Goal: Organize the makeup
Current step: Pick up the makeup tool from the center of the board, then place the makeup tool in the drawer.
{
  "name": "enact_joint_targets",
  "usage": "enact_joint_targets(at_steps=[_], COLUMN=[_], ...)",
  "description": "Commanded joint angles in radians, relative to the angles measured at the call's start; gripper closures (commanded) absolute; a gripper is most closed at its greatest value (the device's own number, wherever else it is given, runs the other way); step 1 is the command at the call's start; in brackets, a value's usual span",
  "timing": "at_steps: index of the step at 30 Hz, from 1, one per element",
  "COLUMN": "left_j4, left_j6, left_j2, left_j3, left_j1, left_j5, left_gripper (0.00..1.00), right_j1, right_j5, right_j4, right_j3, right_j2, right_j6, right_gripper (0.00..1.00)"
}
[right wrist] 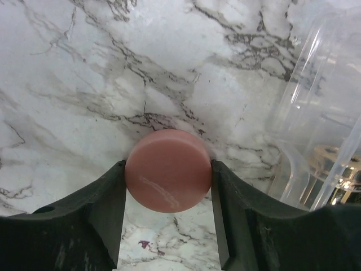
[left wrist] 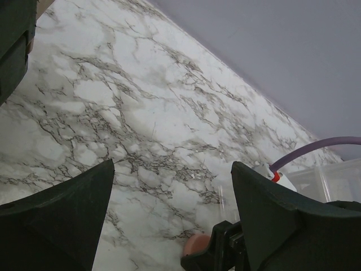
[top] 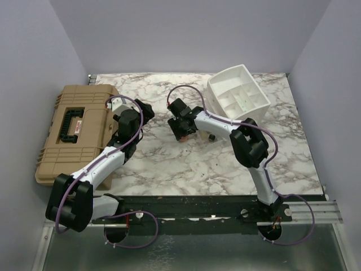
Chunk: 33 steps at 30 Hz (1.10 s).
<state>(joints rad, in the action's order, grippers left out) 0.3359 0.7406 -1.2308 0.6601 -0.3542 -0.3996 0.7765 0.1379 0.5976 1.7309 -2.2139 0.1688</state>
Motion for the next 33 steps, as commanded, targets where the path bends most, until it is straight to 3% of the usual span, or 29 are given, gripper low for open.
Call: enact_joint_targets(at_steps=[1,4,9,16,20,26,33], left_j4=[0.018,0.016,0.017,0.035,0.054,0.059,0.058], left_j6=[0.001,-0.001,-0.003,-0.047,-0.073,-0.098,-0.128], left_j2=[0.001,0.002,-0.003,-0.072,-0.144,-0.266,-0.35], left_j3=[0.019,0.021,0.026,0.076,0.127,0.211,0.28], left_j1=[0.006,0.006,0.006,0.008,0.007,-0.009,-0.066], left_j5=[0.019,0.022,0.033,0.174,0.319,0.522,0.569], left_gripper=[0.14,0.14,0.14,0.14,0.14,0.16,0.18], right_j1=[-0.004,-0.003,-0.007,-0.068,-0.072,-0.071,-0.071], right_j5=[-0.045,-0.051,0.129,0.191,0.202,0.25,0.202], right_j4=[0.021,0.001,-0.054,-0.041,-0.024,0.023,-0.002], right_j3=[-0.038,-0.085,-0.244,-0.41,-0.418,-0.381,-0.39], right_j2=[0.103,0.234,0.442,0.503,0.478,0.489,0.634], right_j6=[-0.012,-0.002,0.02,0.062,0.063,0.073,0.059], right_gripper=[0.55,0.55,0.55,0.54,0.49,0.2,0.22])
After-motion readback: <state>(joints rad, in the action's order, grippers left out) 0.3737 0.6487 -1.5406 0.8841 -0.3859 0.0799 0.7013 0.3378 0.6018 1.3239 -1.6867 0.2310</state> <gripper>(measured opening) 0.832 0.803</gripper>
